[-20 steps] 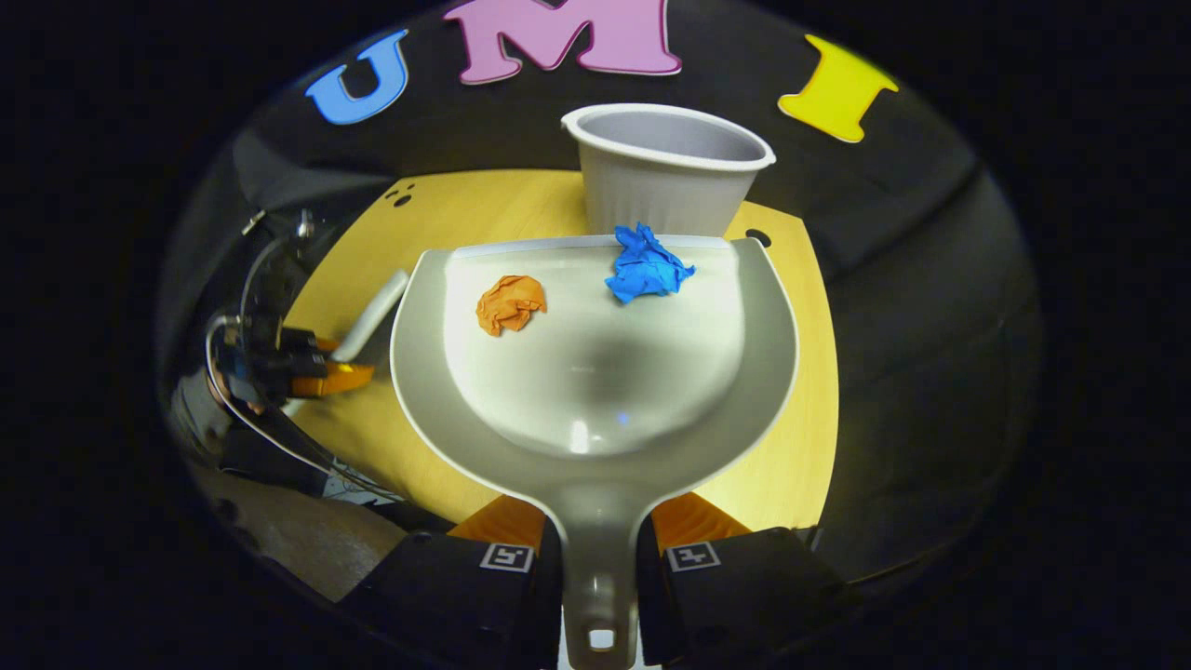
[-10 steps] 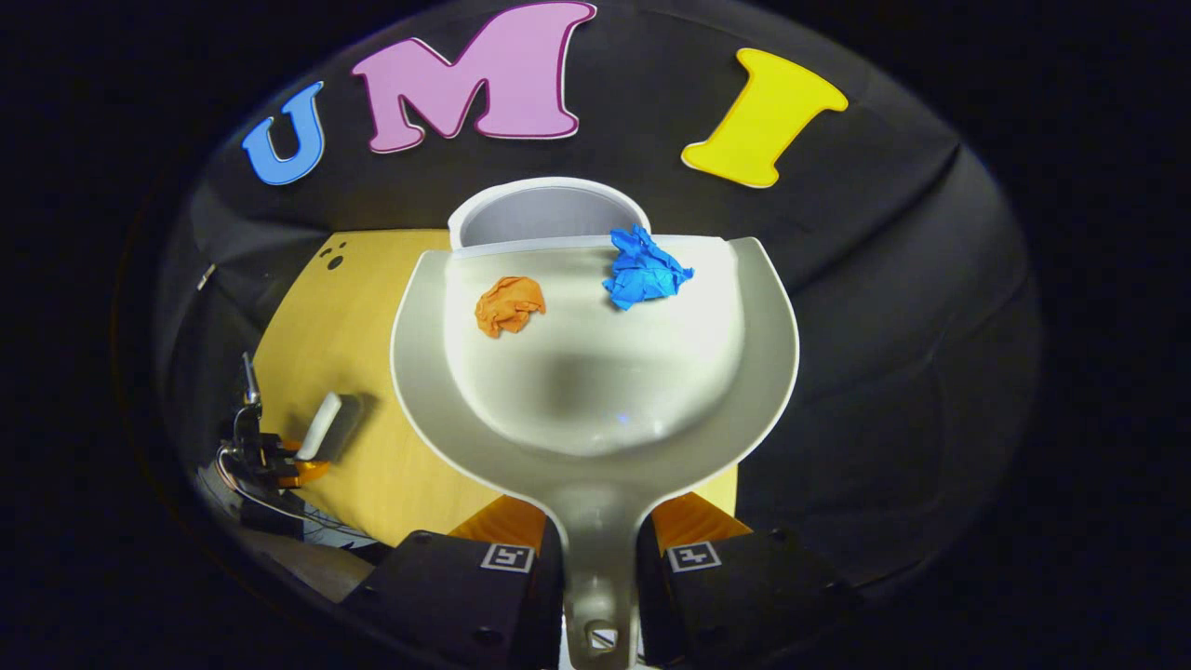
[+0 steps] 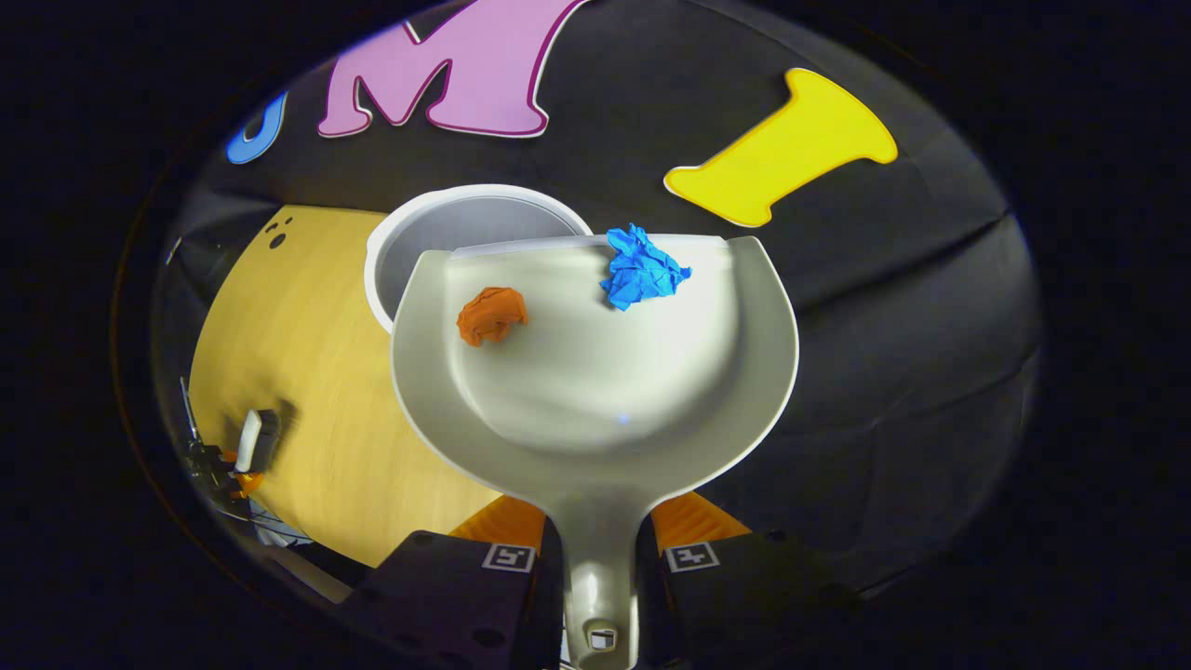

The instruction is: Pick up the small broom and dustpan from the desktop, sweep the trash into the dustpan with the broom, and then empty the trash into the garbage bin.

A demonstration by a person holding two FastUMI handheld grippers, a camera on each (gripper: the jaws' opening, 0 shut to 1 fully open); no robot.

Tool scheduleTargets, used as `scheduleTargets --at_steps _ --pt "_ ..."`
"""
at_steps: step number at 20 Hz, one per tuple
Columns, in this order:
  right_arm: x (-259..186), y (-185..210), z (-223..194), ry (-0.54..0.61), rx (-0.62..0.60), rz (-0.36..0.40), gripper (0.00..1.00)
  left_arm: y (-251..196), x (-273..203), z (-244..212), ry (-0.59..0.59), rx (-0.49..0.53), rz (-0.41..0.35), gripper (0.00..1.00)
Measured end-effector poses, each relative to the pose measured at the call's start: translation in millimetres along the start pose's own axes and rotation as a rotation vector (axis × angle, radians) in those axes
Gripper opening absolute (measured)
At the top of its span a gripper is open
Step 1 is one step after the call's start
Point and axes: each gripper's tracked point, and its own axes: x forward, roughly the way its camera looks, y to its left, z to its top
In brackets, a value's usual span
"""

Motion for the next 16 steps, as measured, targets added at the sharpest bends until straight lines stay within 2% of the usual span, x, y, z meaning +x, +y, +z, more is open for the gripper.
scheduleTargets --at_steps 2,3,4,6,7,9,12,16 --pt "8 -1 11 0.033 -0.059 -0.018 0.36 1 0 -2 0.000 -0.012 -0.001 0.24" --pt "11 -1 16 0.046 -0.084 -0.020 0.32 2 1 -2 -0.001 -0.018 -0.001 0.24" --pt "9 -3 17 0.062 -0.114 -0.020 0.36 4 1 -2 -0.001 -0.022 0.000 0.24" --pt "14 -7 25 0.108 -0.176 -0.038 0.36 5 2 -3 0.001 -0.031 0.002 0.24" --pt "16 -8 31 0.134 -0.215 -0.051 0.32 6 3 -3 0.000 -0.034 0.004 0.24" --pt "17 -10 37 0.174 -0.275 -0.058 0.36 7 5 -2 0.002 -0.043 0.006 0.24" --pt "21 -14 43 0.236 -0.355 -0.060 0.36 7 7 -2 0.008 -0.053 0.010 0.24" --pt "23 -13 56 0.283 -0.417 -0.066 0.36 6 8 -1 0.013 -0.063 0.012 0.24"
